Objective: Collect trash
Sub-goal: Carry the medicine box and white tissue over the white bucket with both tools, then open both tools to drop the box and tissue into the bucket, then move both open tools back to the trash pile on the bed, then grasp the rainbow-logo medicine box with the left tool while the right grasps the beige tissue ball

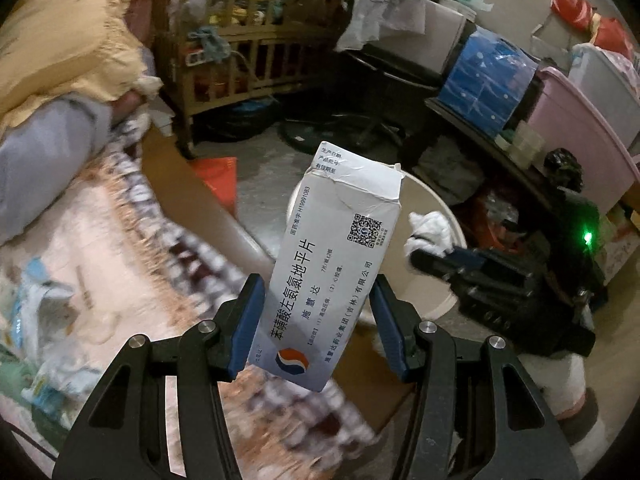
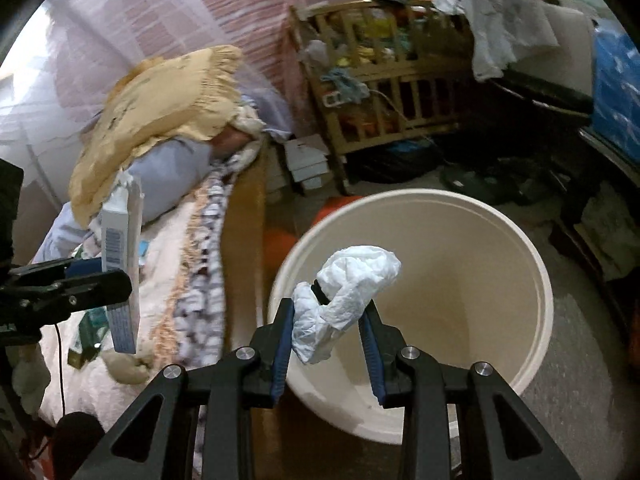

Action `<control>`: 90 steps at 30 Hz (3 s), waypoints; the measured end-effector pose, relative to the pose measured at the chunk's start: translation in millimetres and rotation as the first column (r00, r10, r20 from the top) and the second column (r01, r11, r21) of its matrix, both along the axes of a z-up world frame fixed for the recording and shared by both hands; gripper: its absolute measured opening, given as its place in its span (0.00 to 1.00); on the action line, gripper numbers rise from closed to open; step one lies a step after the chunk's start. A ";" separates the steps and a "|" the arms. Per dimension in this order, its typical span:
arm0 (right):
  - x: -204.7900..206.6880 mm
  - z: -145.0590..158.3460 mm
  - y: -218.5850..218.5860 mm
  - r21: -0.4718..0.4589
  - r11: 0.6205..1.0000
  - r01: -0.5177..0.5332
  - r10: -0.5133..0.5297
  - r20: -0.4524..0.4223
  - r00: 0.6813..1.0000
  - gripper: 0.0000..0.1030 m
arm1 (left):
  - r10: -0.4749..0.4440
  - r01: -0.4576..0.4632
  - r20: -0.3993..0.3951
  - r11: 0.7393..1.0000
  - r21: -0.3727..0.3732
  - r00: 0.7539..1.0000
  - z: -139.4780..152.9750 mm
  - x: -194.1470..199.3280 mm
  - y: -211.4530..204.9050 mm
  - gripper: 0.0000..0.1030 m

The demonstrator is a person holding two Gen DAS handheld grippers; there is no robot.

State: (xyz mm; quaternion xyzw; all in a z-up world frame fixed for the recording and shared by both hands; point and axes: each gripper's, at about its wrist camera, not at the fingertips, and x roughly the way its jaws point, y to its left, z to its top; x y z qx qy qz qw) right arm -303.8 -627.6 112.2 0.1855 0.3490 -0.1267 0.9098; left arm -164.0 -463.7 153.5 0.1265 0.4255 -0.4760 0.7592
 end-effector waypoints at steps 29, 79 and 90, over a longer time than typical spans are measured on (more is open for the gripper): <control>5.4 -17.7 11.1 0.007 0.999 0.031 -0.031 -0.053 0.998 0.57 | 0.159 -0.160 -0.021 0.985 -0.059 0.987 2.3 23.4 39.1 0.60; 93.9 -45.1 232.1 -0.043 0.910 -0.411 0.401 -0.148 0.904 0.68 | 0.677 -0.693 -0.201 0.721 -0.017 0.708 -97.6 98.6 354.2 0.65; 93.4 -47.0 234.2 -0.062 0.907 -0.416 0.407 -0.124 0.905 0.45 | 0.717 -0.728 -0.215 0.684 0.037 0.663 -118.4 106.2 364.8 0.66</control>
